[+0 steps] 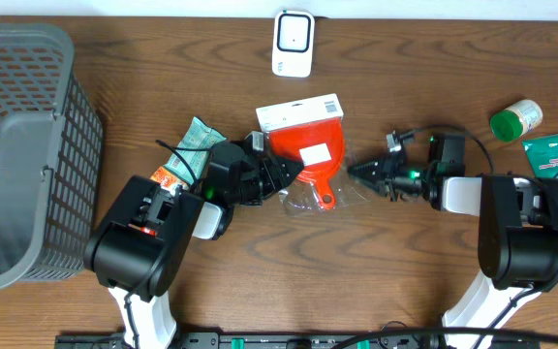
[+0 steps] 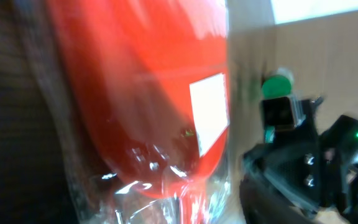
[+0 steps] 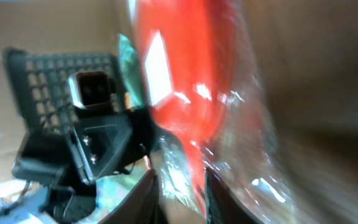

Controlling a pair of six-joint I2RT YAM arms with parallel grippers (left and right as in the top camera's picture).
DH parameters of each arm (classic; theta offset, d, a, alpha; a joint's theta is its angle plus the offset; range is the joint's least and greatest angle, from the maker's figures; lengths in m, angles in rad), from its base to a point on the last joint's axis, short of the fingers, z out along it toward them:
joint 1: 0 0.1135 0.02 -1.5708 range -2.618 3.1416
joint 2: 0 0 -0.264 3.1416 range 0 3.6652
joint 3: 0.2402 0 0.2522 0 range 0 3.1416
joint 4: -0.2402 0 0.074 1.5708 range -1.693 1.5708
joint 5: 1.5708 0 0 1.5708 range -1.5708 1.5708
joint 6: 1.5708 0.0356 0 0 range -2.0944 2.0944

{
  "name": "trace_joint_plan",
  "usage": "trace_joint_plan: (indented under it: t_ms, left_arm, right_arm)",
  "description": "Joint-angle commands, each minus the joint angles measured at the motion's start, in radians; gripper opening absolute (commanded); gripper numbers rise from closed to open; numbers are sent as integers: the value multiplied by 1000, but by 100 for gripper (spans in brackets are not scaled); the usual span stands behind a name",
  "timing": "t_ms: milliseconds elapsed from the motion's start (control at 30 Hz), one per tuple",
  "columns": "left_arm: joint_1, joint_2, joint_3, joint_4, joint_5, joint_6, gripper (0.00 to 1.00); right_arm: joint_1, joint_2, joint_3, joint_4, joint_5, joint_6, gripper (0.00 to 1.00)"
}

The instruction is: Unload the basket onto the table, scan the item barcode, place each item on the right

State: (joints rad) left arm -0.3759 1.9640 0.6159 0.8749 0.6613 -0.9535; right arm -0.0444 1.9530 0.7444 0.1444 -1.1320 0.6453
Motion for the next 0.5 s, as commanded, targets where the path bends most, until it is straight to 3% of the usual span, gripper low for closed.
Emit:
trace_joint_plan:
  t_ms: [0,67,133,167,267,333,467]
  left_arm:
    - [-2,56,-35,-42,-76,2,45]
    - [-2,56,-35,-42,-76,2,45]
    - [-2,56,-35,-42,-76,2,45]
    - [-2,56,-35,-42,-76,2,46]
    - [-2,56,-35,-42,-76,2,57]
    - [-2,56,-35,-42,-76,2,57]
    - [-2,56,-35,-41,-76,2,45]
  right_arm:
    - [7,-18,-1,-98,87,-155,32]
    - [7,-18,-1,-156,112,-203,40]
    - [7,-18,-1,-199,130,-241,64]
    - [7,-18,-1,-214,133,-256,68]
    - [7,-18,-1,-228,133,-277,69]
    - [7,-18,-1,-228,133,-280,69]
    - [7,-18,-1,-263,134,-304,69]
